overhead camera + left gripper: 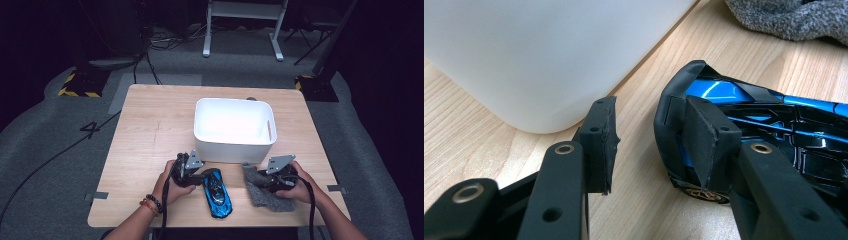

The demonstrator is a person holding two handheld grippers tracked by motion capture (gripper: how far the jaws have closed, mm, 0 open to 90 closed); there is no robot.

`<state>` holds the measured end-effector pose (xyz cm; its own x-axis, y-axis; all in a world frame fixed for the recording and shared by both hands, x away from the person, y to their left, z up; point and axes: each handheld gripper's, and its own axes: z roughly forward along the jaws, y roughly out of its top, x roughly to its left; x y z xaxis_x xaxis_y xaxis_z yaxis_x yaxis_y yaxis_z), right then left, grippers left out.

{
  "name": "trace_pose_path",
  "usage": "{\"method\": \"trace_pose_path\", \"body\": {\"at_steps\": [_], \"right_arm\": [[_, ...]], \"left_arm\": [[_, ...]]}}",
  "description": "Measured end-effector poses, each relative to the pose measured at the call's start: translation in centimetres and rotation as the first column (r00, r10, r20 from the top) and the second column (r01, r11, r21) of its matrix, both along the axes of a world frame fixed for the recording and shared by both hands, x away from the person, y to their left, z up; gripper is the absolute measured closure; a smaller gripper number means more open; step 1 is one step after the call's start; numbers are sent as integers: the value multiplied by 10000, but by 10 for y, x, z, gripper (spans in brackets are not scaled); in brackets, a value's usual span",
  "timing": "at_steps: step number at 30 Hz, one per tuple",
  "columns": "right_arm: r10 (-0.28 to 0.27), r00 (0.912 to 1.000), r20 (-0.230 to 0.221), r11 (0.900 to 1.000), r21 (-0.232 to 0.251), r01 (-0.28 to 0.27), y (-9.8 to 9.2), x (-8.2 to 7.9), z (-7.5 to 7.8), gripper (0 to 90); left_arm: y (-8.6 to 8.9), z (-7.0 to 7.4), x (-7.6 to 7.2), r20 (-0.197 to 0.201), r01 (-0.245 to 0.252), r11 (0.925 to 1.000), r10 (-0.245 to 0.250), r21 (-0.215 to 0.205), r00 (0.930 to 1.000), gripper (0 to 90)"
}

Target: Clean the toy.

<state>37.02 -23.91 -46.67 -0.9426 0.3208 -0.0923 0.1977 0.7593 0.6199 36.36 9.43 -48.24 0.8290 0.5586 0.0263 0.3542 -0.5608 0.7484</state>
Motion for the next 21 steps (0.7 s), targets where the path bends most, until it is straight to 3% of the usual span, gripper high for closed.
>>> {"method": "trace_pose_path", "body": {"at_steps": [4,7,11,12,16,19,21], "right_arm": [[-484,9980,398,9967,678,456,4,-5,10,381],[-874,9949,511,9864,1441,793,9,-12,20,290],[-486,9984,299,9755,2159,411,27,-30,23,243],[-240,9997,59,9731,2291,220,32,-36,20,247],[578,9969,-531,9773,2070,-456,56,-56,2,244],[1156,9922,-461,9816,1582,-1070,74,-69,-10,251],[1126,9930,-363,9830,1500,-1060,81,-73,-14,236]], "left_arm": [[0,0,0,25,-14,10000,14,22,10000,565],[1,0,0,15,4,10000,-4,6,10000,560],[1,1,0,-2,3,10000,-3,45,10000,554],[1,1,0,-15,2,10000,-1,42,10000,554],[1,0,1,-31,9,10000,-9,31,10000,550],[1,1,1,-9,22,10000,-22,66,10000,549],[1,1,1,4,53,9999,-53,90,10000,549]]}}
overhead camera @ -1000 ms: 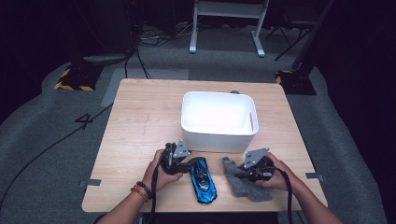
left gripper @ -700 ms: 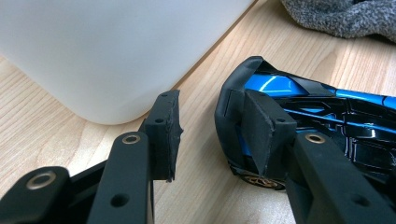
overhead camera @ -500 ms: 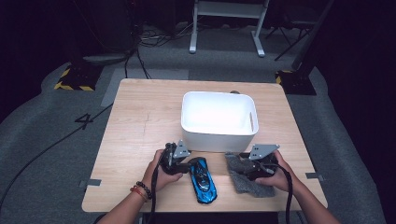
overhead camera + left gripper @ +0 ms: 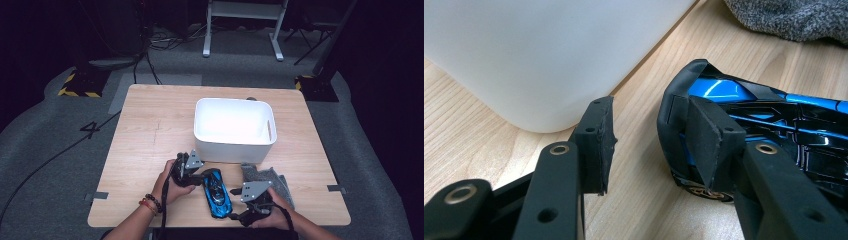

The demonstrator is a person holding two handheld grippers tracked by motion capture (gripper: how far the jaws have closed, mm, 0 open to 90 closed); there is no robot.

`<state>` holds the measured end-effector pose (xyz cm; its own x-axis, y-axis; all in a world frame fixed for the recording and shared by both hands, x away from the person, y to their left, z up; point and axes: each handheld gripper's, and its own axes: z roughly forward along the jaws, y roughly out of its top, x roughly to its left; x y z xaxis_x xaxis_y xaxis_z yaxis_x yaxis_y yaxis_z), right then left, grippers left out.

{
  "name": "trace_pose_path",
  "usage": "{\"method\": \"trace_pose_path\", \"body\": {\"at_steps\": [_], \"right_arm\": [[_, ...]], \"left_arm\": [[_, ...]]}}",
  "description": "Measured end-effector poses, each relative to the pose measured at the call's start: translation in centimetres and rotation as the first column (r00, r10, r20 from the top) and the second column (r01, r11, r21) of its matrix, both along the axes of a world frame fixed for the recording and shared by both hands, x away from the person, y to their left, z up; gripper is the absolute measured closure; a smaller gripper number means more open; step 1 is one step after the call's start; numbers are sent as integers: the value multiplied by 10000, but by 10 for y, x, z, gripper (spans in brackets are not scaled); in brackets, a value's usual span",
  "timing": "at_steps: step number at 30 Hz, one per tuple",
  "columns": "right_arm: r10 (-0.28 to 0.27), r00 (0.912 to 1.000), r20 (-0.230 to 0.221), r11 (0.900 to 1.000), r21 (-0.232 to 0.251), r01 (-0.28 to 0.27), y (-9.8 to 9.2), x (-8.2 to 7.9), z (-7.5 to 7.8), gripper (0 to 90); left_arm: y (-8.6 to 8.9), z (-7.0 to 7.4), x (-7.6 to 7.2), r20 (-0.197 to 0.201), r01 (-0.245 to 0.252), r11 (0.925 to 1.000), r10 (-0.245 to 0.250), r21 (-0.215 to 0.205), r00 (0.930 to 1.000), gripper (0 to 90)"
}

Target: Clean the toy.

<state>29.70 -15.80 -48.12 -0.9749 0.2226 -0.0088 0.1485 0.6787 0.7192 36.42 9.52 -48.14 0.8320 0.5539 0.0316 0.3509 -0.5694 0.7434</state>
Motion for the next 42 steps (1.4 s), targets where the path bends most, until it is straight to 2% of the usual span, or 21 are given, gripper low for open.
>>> {"method": "trace_pose_path", "body": {"at_steps": [3,5,8,10,12,15,17,19,20,22,24,25,27,28,31,33,35,36,37,40,42], "right_arm": [[172,9999,-10,9998,-37,-172,5,-2,-4,232],[103,9999,89,9999,-96,-103,6,-3,-6,228],[-77,10000,14,9999,-104,77,5,1,-9,240],[-85,9998,-160,9999,-138,83,3,4,-11,227],[-46,9998,-172,9998,-175,43,3,4,-13,234],[18,9999,-171,9997,-243,-22,2,6,-13,239],[-17,9998,-189,9998,-219,12,1,7,-13,261],[-188,9998,-62,9997,-185,187,-2,10,-11,280],[-321,9994,-93,9994,-132,320,-4,12,-11,280],[-459,9989,-139,9989,-88,458,-7,15,-10,272],[-554,9984,-107,9984,-73,553,-9,17,-9,273],[-644,9979,-97,9979,-60,643,-10,18,-9,277],[-897,9959,-68,9960,-63,896,-12,22,-8,298],[-1054,9944,-99,9944,-64,1054,-14,24,-8,314],[-1324,9911,-145,9910,-193,1321,-17,29,-11,324],[-1382,9903,-137,9897,-388,1376,-17,30,-14,335],[-1405,9899,-167,9894,-394,1398,-16,31,-15,333],[-1368,9904,-198,9899,-401,1359,-15,32,-15,331],[-1375,9903,-184,9899,-366,1368,-15,32,-14,335],[-1480,9889,-135,9884,-369,1474,-17,33,-13,334],[-1584,9871,-238,9870,-322,1576,-20,34,-13,334]], "left_arm": [[2,0,1,-92,111,9999,-111,-54,9999,536],[4,0,3,-194,171,9998,-173,-99,9997,481],[9,-1,4,-816,574,9980,-594,-275,9949,306],[13,1,2,-960,805,9955,-849,-491,9918,256],[17,5,-3,-851,1257,9913,-1285,-378,9880,178],[20,6,-12,-1238,1971,9800,-1991,-285,9721,184],[18,2,-19,-1643,2578,9660,-2572,-185,9523,177],[12,-3,-27,-1632,2964,9549,-2899,166,9430,174],[8,-5,-30,-1523,3092,9506,-3018,268,9411,171],[1,-4,-36,-1186,3025,9527,-2974,276,9474,92],[-3,-3,-38,-809,2901,9564,-2867,334,9546,85],[-5,-3,-39,-716,2786,9596,-2755,379,9586,80],[-9,-6,-40,-700,2534,9665,-2503,401,9656,3],[-12,-6,-42,-453,2533,9660,-2511,508,9669,0],[-19,-6,-46,-160,2339,9676,-2335,953,9722,0],[-23,-5,-45,46,2094,9735,-2108,919,9775,0],[-27,-5,-44,361,1602,9827,-1641,928,9858,11],[-29,-5,-41,298,1598,9833,-1629,869,9862,47],[-30,-5,-39,227,1607,9832,-1632,867,9863,31],[-28,-5,-33,-11,1583,9864,-1584,432,9874,26],[-23,-3,-32,17,1974,9796,-1976,384,9803,107]]}}
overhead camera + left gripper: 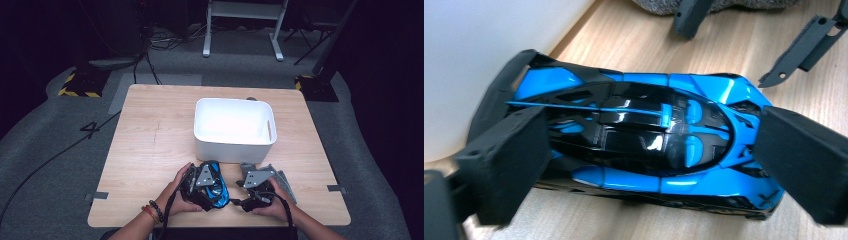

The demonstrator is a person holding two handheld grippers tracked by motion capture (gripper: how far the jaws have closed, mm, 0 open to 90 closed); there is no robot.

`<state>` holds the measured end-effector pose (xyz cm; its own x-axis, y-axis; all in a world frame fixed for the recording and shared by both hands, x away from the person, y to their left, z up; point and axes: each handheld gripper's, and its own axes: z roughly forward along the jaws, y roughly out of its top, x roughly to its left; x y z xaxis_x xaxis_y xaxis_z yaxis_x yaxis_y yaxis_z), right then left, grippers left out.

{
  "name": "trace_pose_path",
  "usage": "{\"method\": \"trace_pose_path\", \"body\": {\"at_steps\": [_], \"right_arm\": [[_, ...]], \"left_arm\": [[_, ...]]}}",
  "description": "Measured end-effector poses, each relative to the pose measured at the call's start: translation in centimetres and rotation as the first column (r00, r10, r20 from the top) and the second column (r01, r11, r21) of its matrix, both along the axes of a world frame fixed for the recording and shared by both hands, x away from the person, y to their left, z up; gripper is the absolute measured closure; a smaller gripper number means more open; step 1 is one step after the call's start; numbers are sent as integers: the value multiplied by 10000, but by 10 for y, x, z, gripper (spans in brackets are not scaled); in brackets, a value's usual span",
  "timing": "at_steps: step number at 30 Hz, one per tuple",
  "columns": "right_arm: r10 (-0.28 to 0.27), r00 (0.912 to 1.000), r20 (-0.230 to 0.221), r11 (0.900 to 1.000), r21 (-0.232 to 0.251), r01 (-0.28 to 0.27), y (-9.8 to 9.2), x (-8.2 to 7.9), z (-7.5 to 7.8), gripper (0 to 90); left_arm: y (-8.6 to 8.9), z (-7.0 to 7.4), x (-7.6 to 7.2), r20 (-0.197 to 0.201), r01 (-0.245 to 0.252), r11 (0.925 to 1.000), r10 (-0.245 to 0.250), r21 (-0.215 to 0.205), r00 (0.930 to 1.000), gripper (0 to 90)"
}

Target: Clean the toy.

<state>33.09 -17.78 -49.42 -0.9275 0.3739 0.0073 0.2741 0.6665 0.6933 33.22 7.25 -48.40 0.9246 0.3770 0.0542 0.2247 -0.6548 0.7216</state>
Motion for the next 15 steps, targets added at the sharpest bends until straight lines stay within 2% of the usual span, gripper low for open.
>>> {"method": "trace_pose_path", "body": {"at_steps": [2,4,5,7,9,10,11,14,15], "right_arm": [[-27,10000,-67,10000,-4,27,-1,0,-1,334],[12,10000,-1,10000,-75,-12,0,-1,-2,334],[-31,10000,78,9999,-102,31,1,-2,-2,335],[-130,9999,83,9999,-73,131,1,-2,-2,339],[-241,9997,87,9997,-44,241,1,-1,-2,339],[-274,9996,98,9996,-42,275,2,-1,-2,338],[-310,9995,110,9995,-42,311,2,0,-2,338],[-402,9991,146,9992,-18,402,3,1,-3,335],[-444,9989,150,9990,-20,444,3,1,-3,335]], "left_arm": [[9,2,3,-210,126,9998,-129,-168,9997,211],[18,3,4,-471,332,9984,-353,-456,9983,205],[21,4,4,-577,316,9989,-335,-343,9978,188],[27,3,2,-616,639,9979,-640,-42,9960,167],[31,2,2,-1092,1049,9945,-1034,75,9886,177],[32,0,1,-1073,1037,9944,-1007,226,9891,169],[31,-2,0,-944,977,9934,-918,596,9913,167],[24,-9,-4,-1043,1275,9840,-1148,1244,9879,187],[23,-9,-4,-1151,1301,9838,-1160,1233,9866,188]]}}
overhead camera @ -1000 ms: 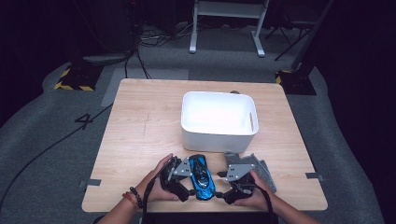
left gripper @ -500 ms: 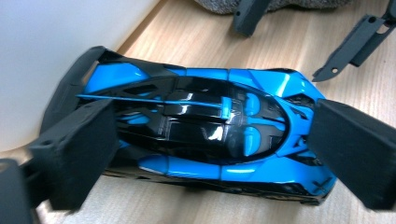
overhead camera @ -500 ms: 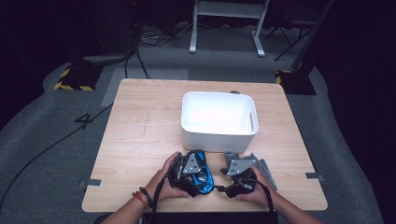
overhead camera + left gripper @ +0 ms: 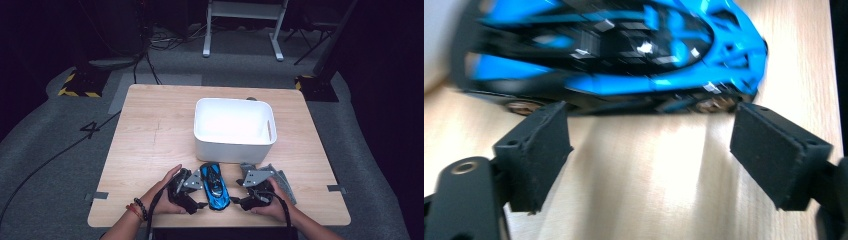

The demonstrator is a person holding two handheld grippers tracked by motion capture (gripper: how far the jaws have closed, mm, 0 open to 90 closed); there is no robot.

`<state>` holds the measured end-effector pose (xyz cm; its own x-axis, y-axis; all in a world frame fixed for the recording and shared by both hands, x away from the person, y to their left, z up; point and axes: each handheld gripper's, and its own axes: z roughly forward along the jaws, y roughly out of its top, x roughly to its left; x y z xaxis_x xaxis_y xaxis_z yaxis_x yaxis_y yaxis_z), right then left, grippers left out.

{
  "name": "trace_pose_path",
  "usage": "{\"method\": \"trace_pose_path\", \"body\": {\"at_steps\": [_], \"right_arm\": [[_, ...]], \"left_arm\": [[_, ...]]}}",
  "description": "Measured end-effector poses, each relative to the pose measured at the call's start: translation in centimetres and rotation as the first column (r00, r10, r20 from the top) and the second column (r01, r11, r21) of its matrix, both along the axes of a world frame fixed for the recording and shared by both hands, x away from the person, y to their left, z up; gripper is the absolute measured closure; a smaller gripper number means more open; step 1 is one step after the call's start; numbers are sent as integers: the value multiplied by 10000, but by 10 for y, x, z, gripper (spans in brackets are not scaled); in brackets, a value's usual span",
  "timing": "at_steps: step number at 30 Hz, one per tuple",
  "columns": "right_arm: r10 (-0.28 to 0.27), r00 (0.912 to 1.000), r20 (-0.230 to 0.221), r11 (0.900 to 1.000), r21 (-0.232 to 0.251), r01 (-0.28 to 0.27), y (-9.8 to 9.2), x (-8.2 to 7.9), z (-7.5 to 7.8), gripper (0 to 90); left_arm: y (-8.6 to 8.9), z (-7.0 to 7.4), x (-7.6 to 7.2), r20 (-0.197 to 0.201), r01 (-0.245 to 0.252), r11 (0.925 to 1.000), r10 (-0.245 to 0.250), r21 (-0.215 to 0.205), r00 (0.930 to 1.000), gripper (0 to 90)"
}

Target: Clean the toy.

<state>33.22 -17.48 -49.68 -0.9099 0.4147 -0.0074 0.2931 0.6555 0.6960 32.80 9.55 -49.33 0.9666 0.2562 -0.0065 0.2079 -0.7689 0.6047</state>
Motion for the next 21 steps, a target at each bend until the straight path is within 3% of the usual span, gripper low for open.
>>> {"method": "trace_pose_path", "body": {"at_steps": [6,12,18,20,21], "right_arm": [[-64,10000,61,10000,-31,64,-2,0,1,325],[-1,10000,92,9998,173,-1,-13,0,12,288],[224,9997,0,9997,-26,-224,-13,-9,15,231],[108,9999,74,9999,-8,-108,-10,-11,15,226],[51,10000,71,10000,53,-51,-9,-12,14,225]], "left_arm": [[-5,-4,3,-92,-678,9975,676,-201,9977,98],[-15,-7,5,-10,-1129,9918,1130,-608,9936,88],[-27,-10,5,95,-1749,9815,1761,-780,9843,75],[-31,-11,6,101,-2056,9760,2069,-717,9783,0],[-32,-11,6,83,-2025,9769,2035,-689,9790,0]]}}
